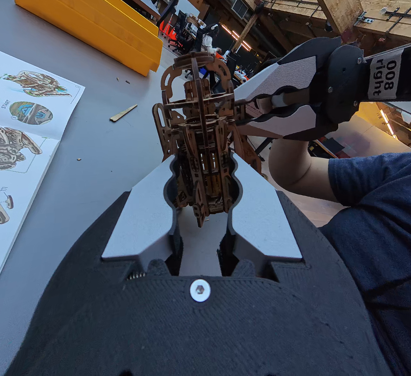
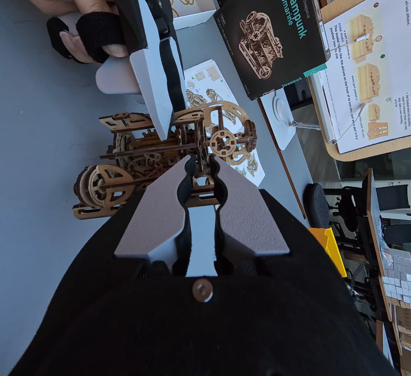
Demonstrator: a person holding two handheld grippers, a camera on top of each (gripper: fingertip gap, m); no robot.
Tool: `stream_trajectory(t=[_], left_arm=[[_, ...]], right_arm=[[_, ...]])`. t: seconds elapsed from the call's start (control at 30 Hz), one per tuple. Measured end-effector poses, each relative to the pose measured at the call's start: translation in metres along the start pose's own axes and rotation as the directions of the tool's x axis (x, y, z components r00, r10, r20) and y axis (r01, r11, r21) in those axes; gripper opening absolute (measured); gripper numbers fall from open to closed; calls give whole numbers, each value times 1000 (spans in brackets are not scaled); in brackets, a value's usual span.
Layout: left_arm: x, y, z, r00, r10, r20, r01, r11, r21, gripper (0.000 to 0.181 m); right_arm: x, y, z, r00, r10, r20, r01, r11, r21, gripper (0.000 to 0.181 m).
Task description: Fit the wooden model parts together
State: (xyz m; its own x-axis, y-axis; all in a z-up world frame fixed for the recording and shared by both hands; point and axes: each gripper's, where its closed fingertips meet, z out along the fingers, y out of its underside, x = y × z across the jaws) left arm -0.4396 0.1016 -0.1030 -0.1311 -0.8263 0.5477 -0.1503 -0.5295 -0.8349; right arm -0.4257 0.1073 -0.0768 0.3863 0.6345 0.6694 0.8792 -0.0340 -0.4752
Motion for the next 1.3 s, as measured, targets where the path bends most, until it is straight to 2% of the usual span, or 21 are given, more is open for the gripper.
stream_trajectory(t=[0.17, 0.63, 0.97, 1.13, 1.3], left_arm=[[0, 0, -1, 1000, 10, 5, -10, 1000, -7, 42], [7, 2, 2, 999, 52, 3, -52, 998, -29, 43], [8, 3, 3, 998, 58, 4, -58, 998, -39, 43], [9, 4, 2, 998, 56, -3, -56, 998, -42, 43], [13, 0, -1, 998, 59, -23, -59, 998, -20, 40]], right_arm=[[-2, 0, 3, 1000, -15, -8, 15, 1000, -3, 11], [-4, 0, -5, 980, -136, -143, 132, 991, -35, 6], [-6, 2, -6, 985, -88, -146, 82, 996, -47, 5], [-7, 0, -6, 982, -118, -145, 112, 992, -50, 5], [-7, 3, -9, 987, -86, -137, 88, 996, 6, 4]])
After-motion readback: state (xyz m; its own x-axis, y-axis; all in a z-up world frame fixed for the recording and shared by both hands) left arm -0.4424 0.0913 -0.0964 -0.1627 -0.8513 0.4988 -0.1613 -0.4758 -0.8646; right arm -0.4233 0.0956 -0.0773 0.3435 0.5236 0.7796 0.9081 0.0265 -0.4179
